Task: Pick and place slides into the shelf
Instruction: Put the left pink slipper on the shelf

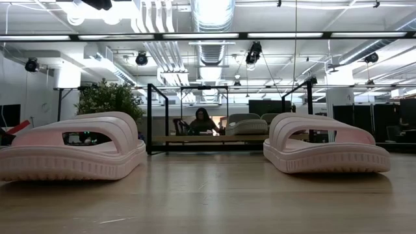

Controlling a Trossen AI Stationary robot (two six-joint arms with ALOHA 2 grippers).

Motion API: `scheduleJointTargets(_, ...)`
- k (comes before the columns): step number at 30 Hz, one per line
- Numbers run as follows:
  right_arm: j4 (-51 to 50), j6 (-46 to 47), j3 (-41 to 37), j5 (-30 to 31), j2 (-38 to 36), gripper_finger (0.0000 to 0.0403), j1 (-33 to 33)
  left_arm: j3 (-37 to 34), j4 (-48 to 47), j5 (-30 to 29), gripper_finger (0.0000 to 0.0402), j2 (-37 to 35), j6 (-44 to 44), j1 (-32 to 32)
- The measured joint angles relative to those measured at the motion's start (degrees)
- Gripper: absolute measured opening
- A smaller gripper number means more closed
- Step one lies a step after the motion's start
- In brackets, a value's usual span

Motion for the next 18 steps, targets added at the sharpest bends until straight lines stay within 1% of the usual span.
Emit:
scheduleJointTargets(2,0.0,0.0,0.0,0.0,0.0,0.0013,0.0,2.7,-3.4,0.7,0.0054,1.4,-0.2,-0.5)
scheduleJointTargets(4,0.0,0.0,0.0,0.0,0.0,0.0013,0.0,4.5,-4.2,2.7,0.0054,2.4,-1.6,-0.7)
scheduleJointTargets(6,0.0,0.0,0.0,0.0,0.0,0.0013,0.0,5.6,-4.1,7.3,0.0059,2.9,-2.3,-0.7)
scheduleJointTargets(8,0.0,0.0,0.0,0.0,0.0,0.0013,0.0,6.3,-4.1,11.7,0.0070,3.5,-2.9,-0.7)
scheduleJointTargets(11,-0.1,0.0,0.0,0.0,0.0,0.0013,0.0,6.5,-4.2,14.9,0.0100,4.1,-3.3,-1.0)
scheduleJointTargets(15,-1.8,0.0,0.0,0.0,0.0,0.0013,0.0,6.6,-4.2,15.1,0.0152,5.0,-6.1,-1.1)
scheduleJointTargets(18,-3.1,0.0,0.0,0.0,0.0,0.0013,0.0,6.6,-4.1,15.2,0.0174,7.4,-11.3,-1.0)
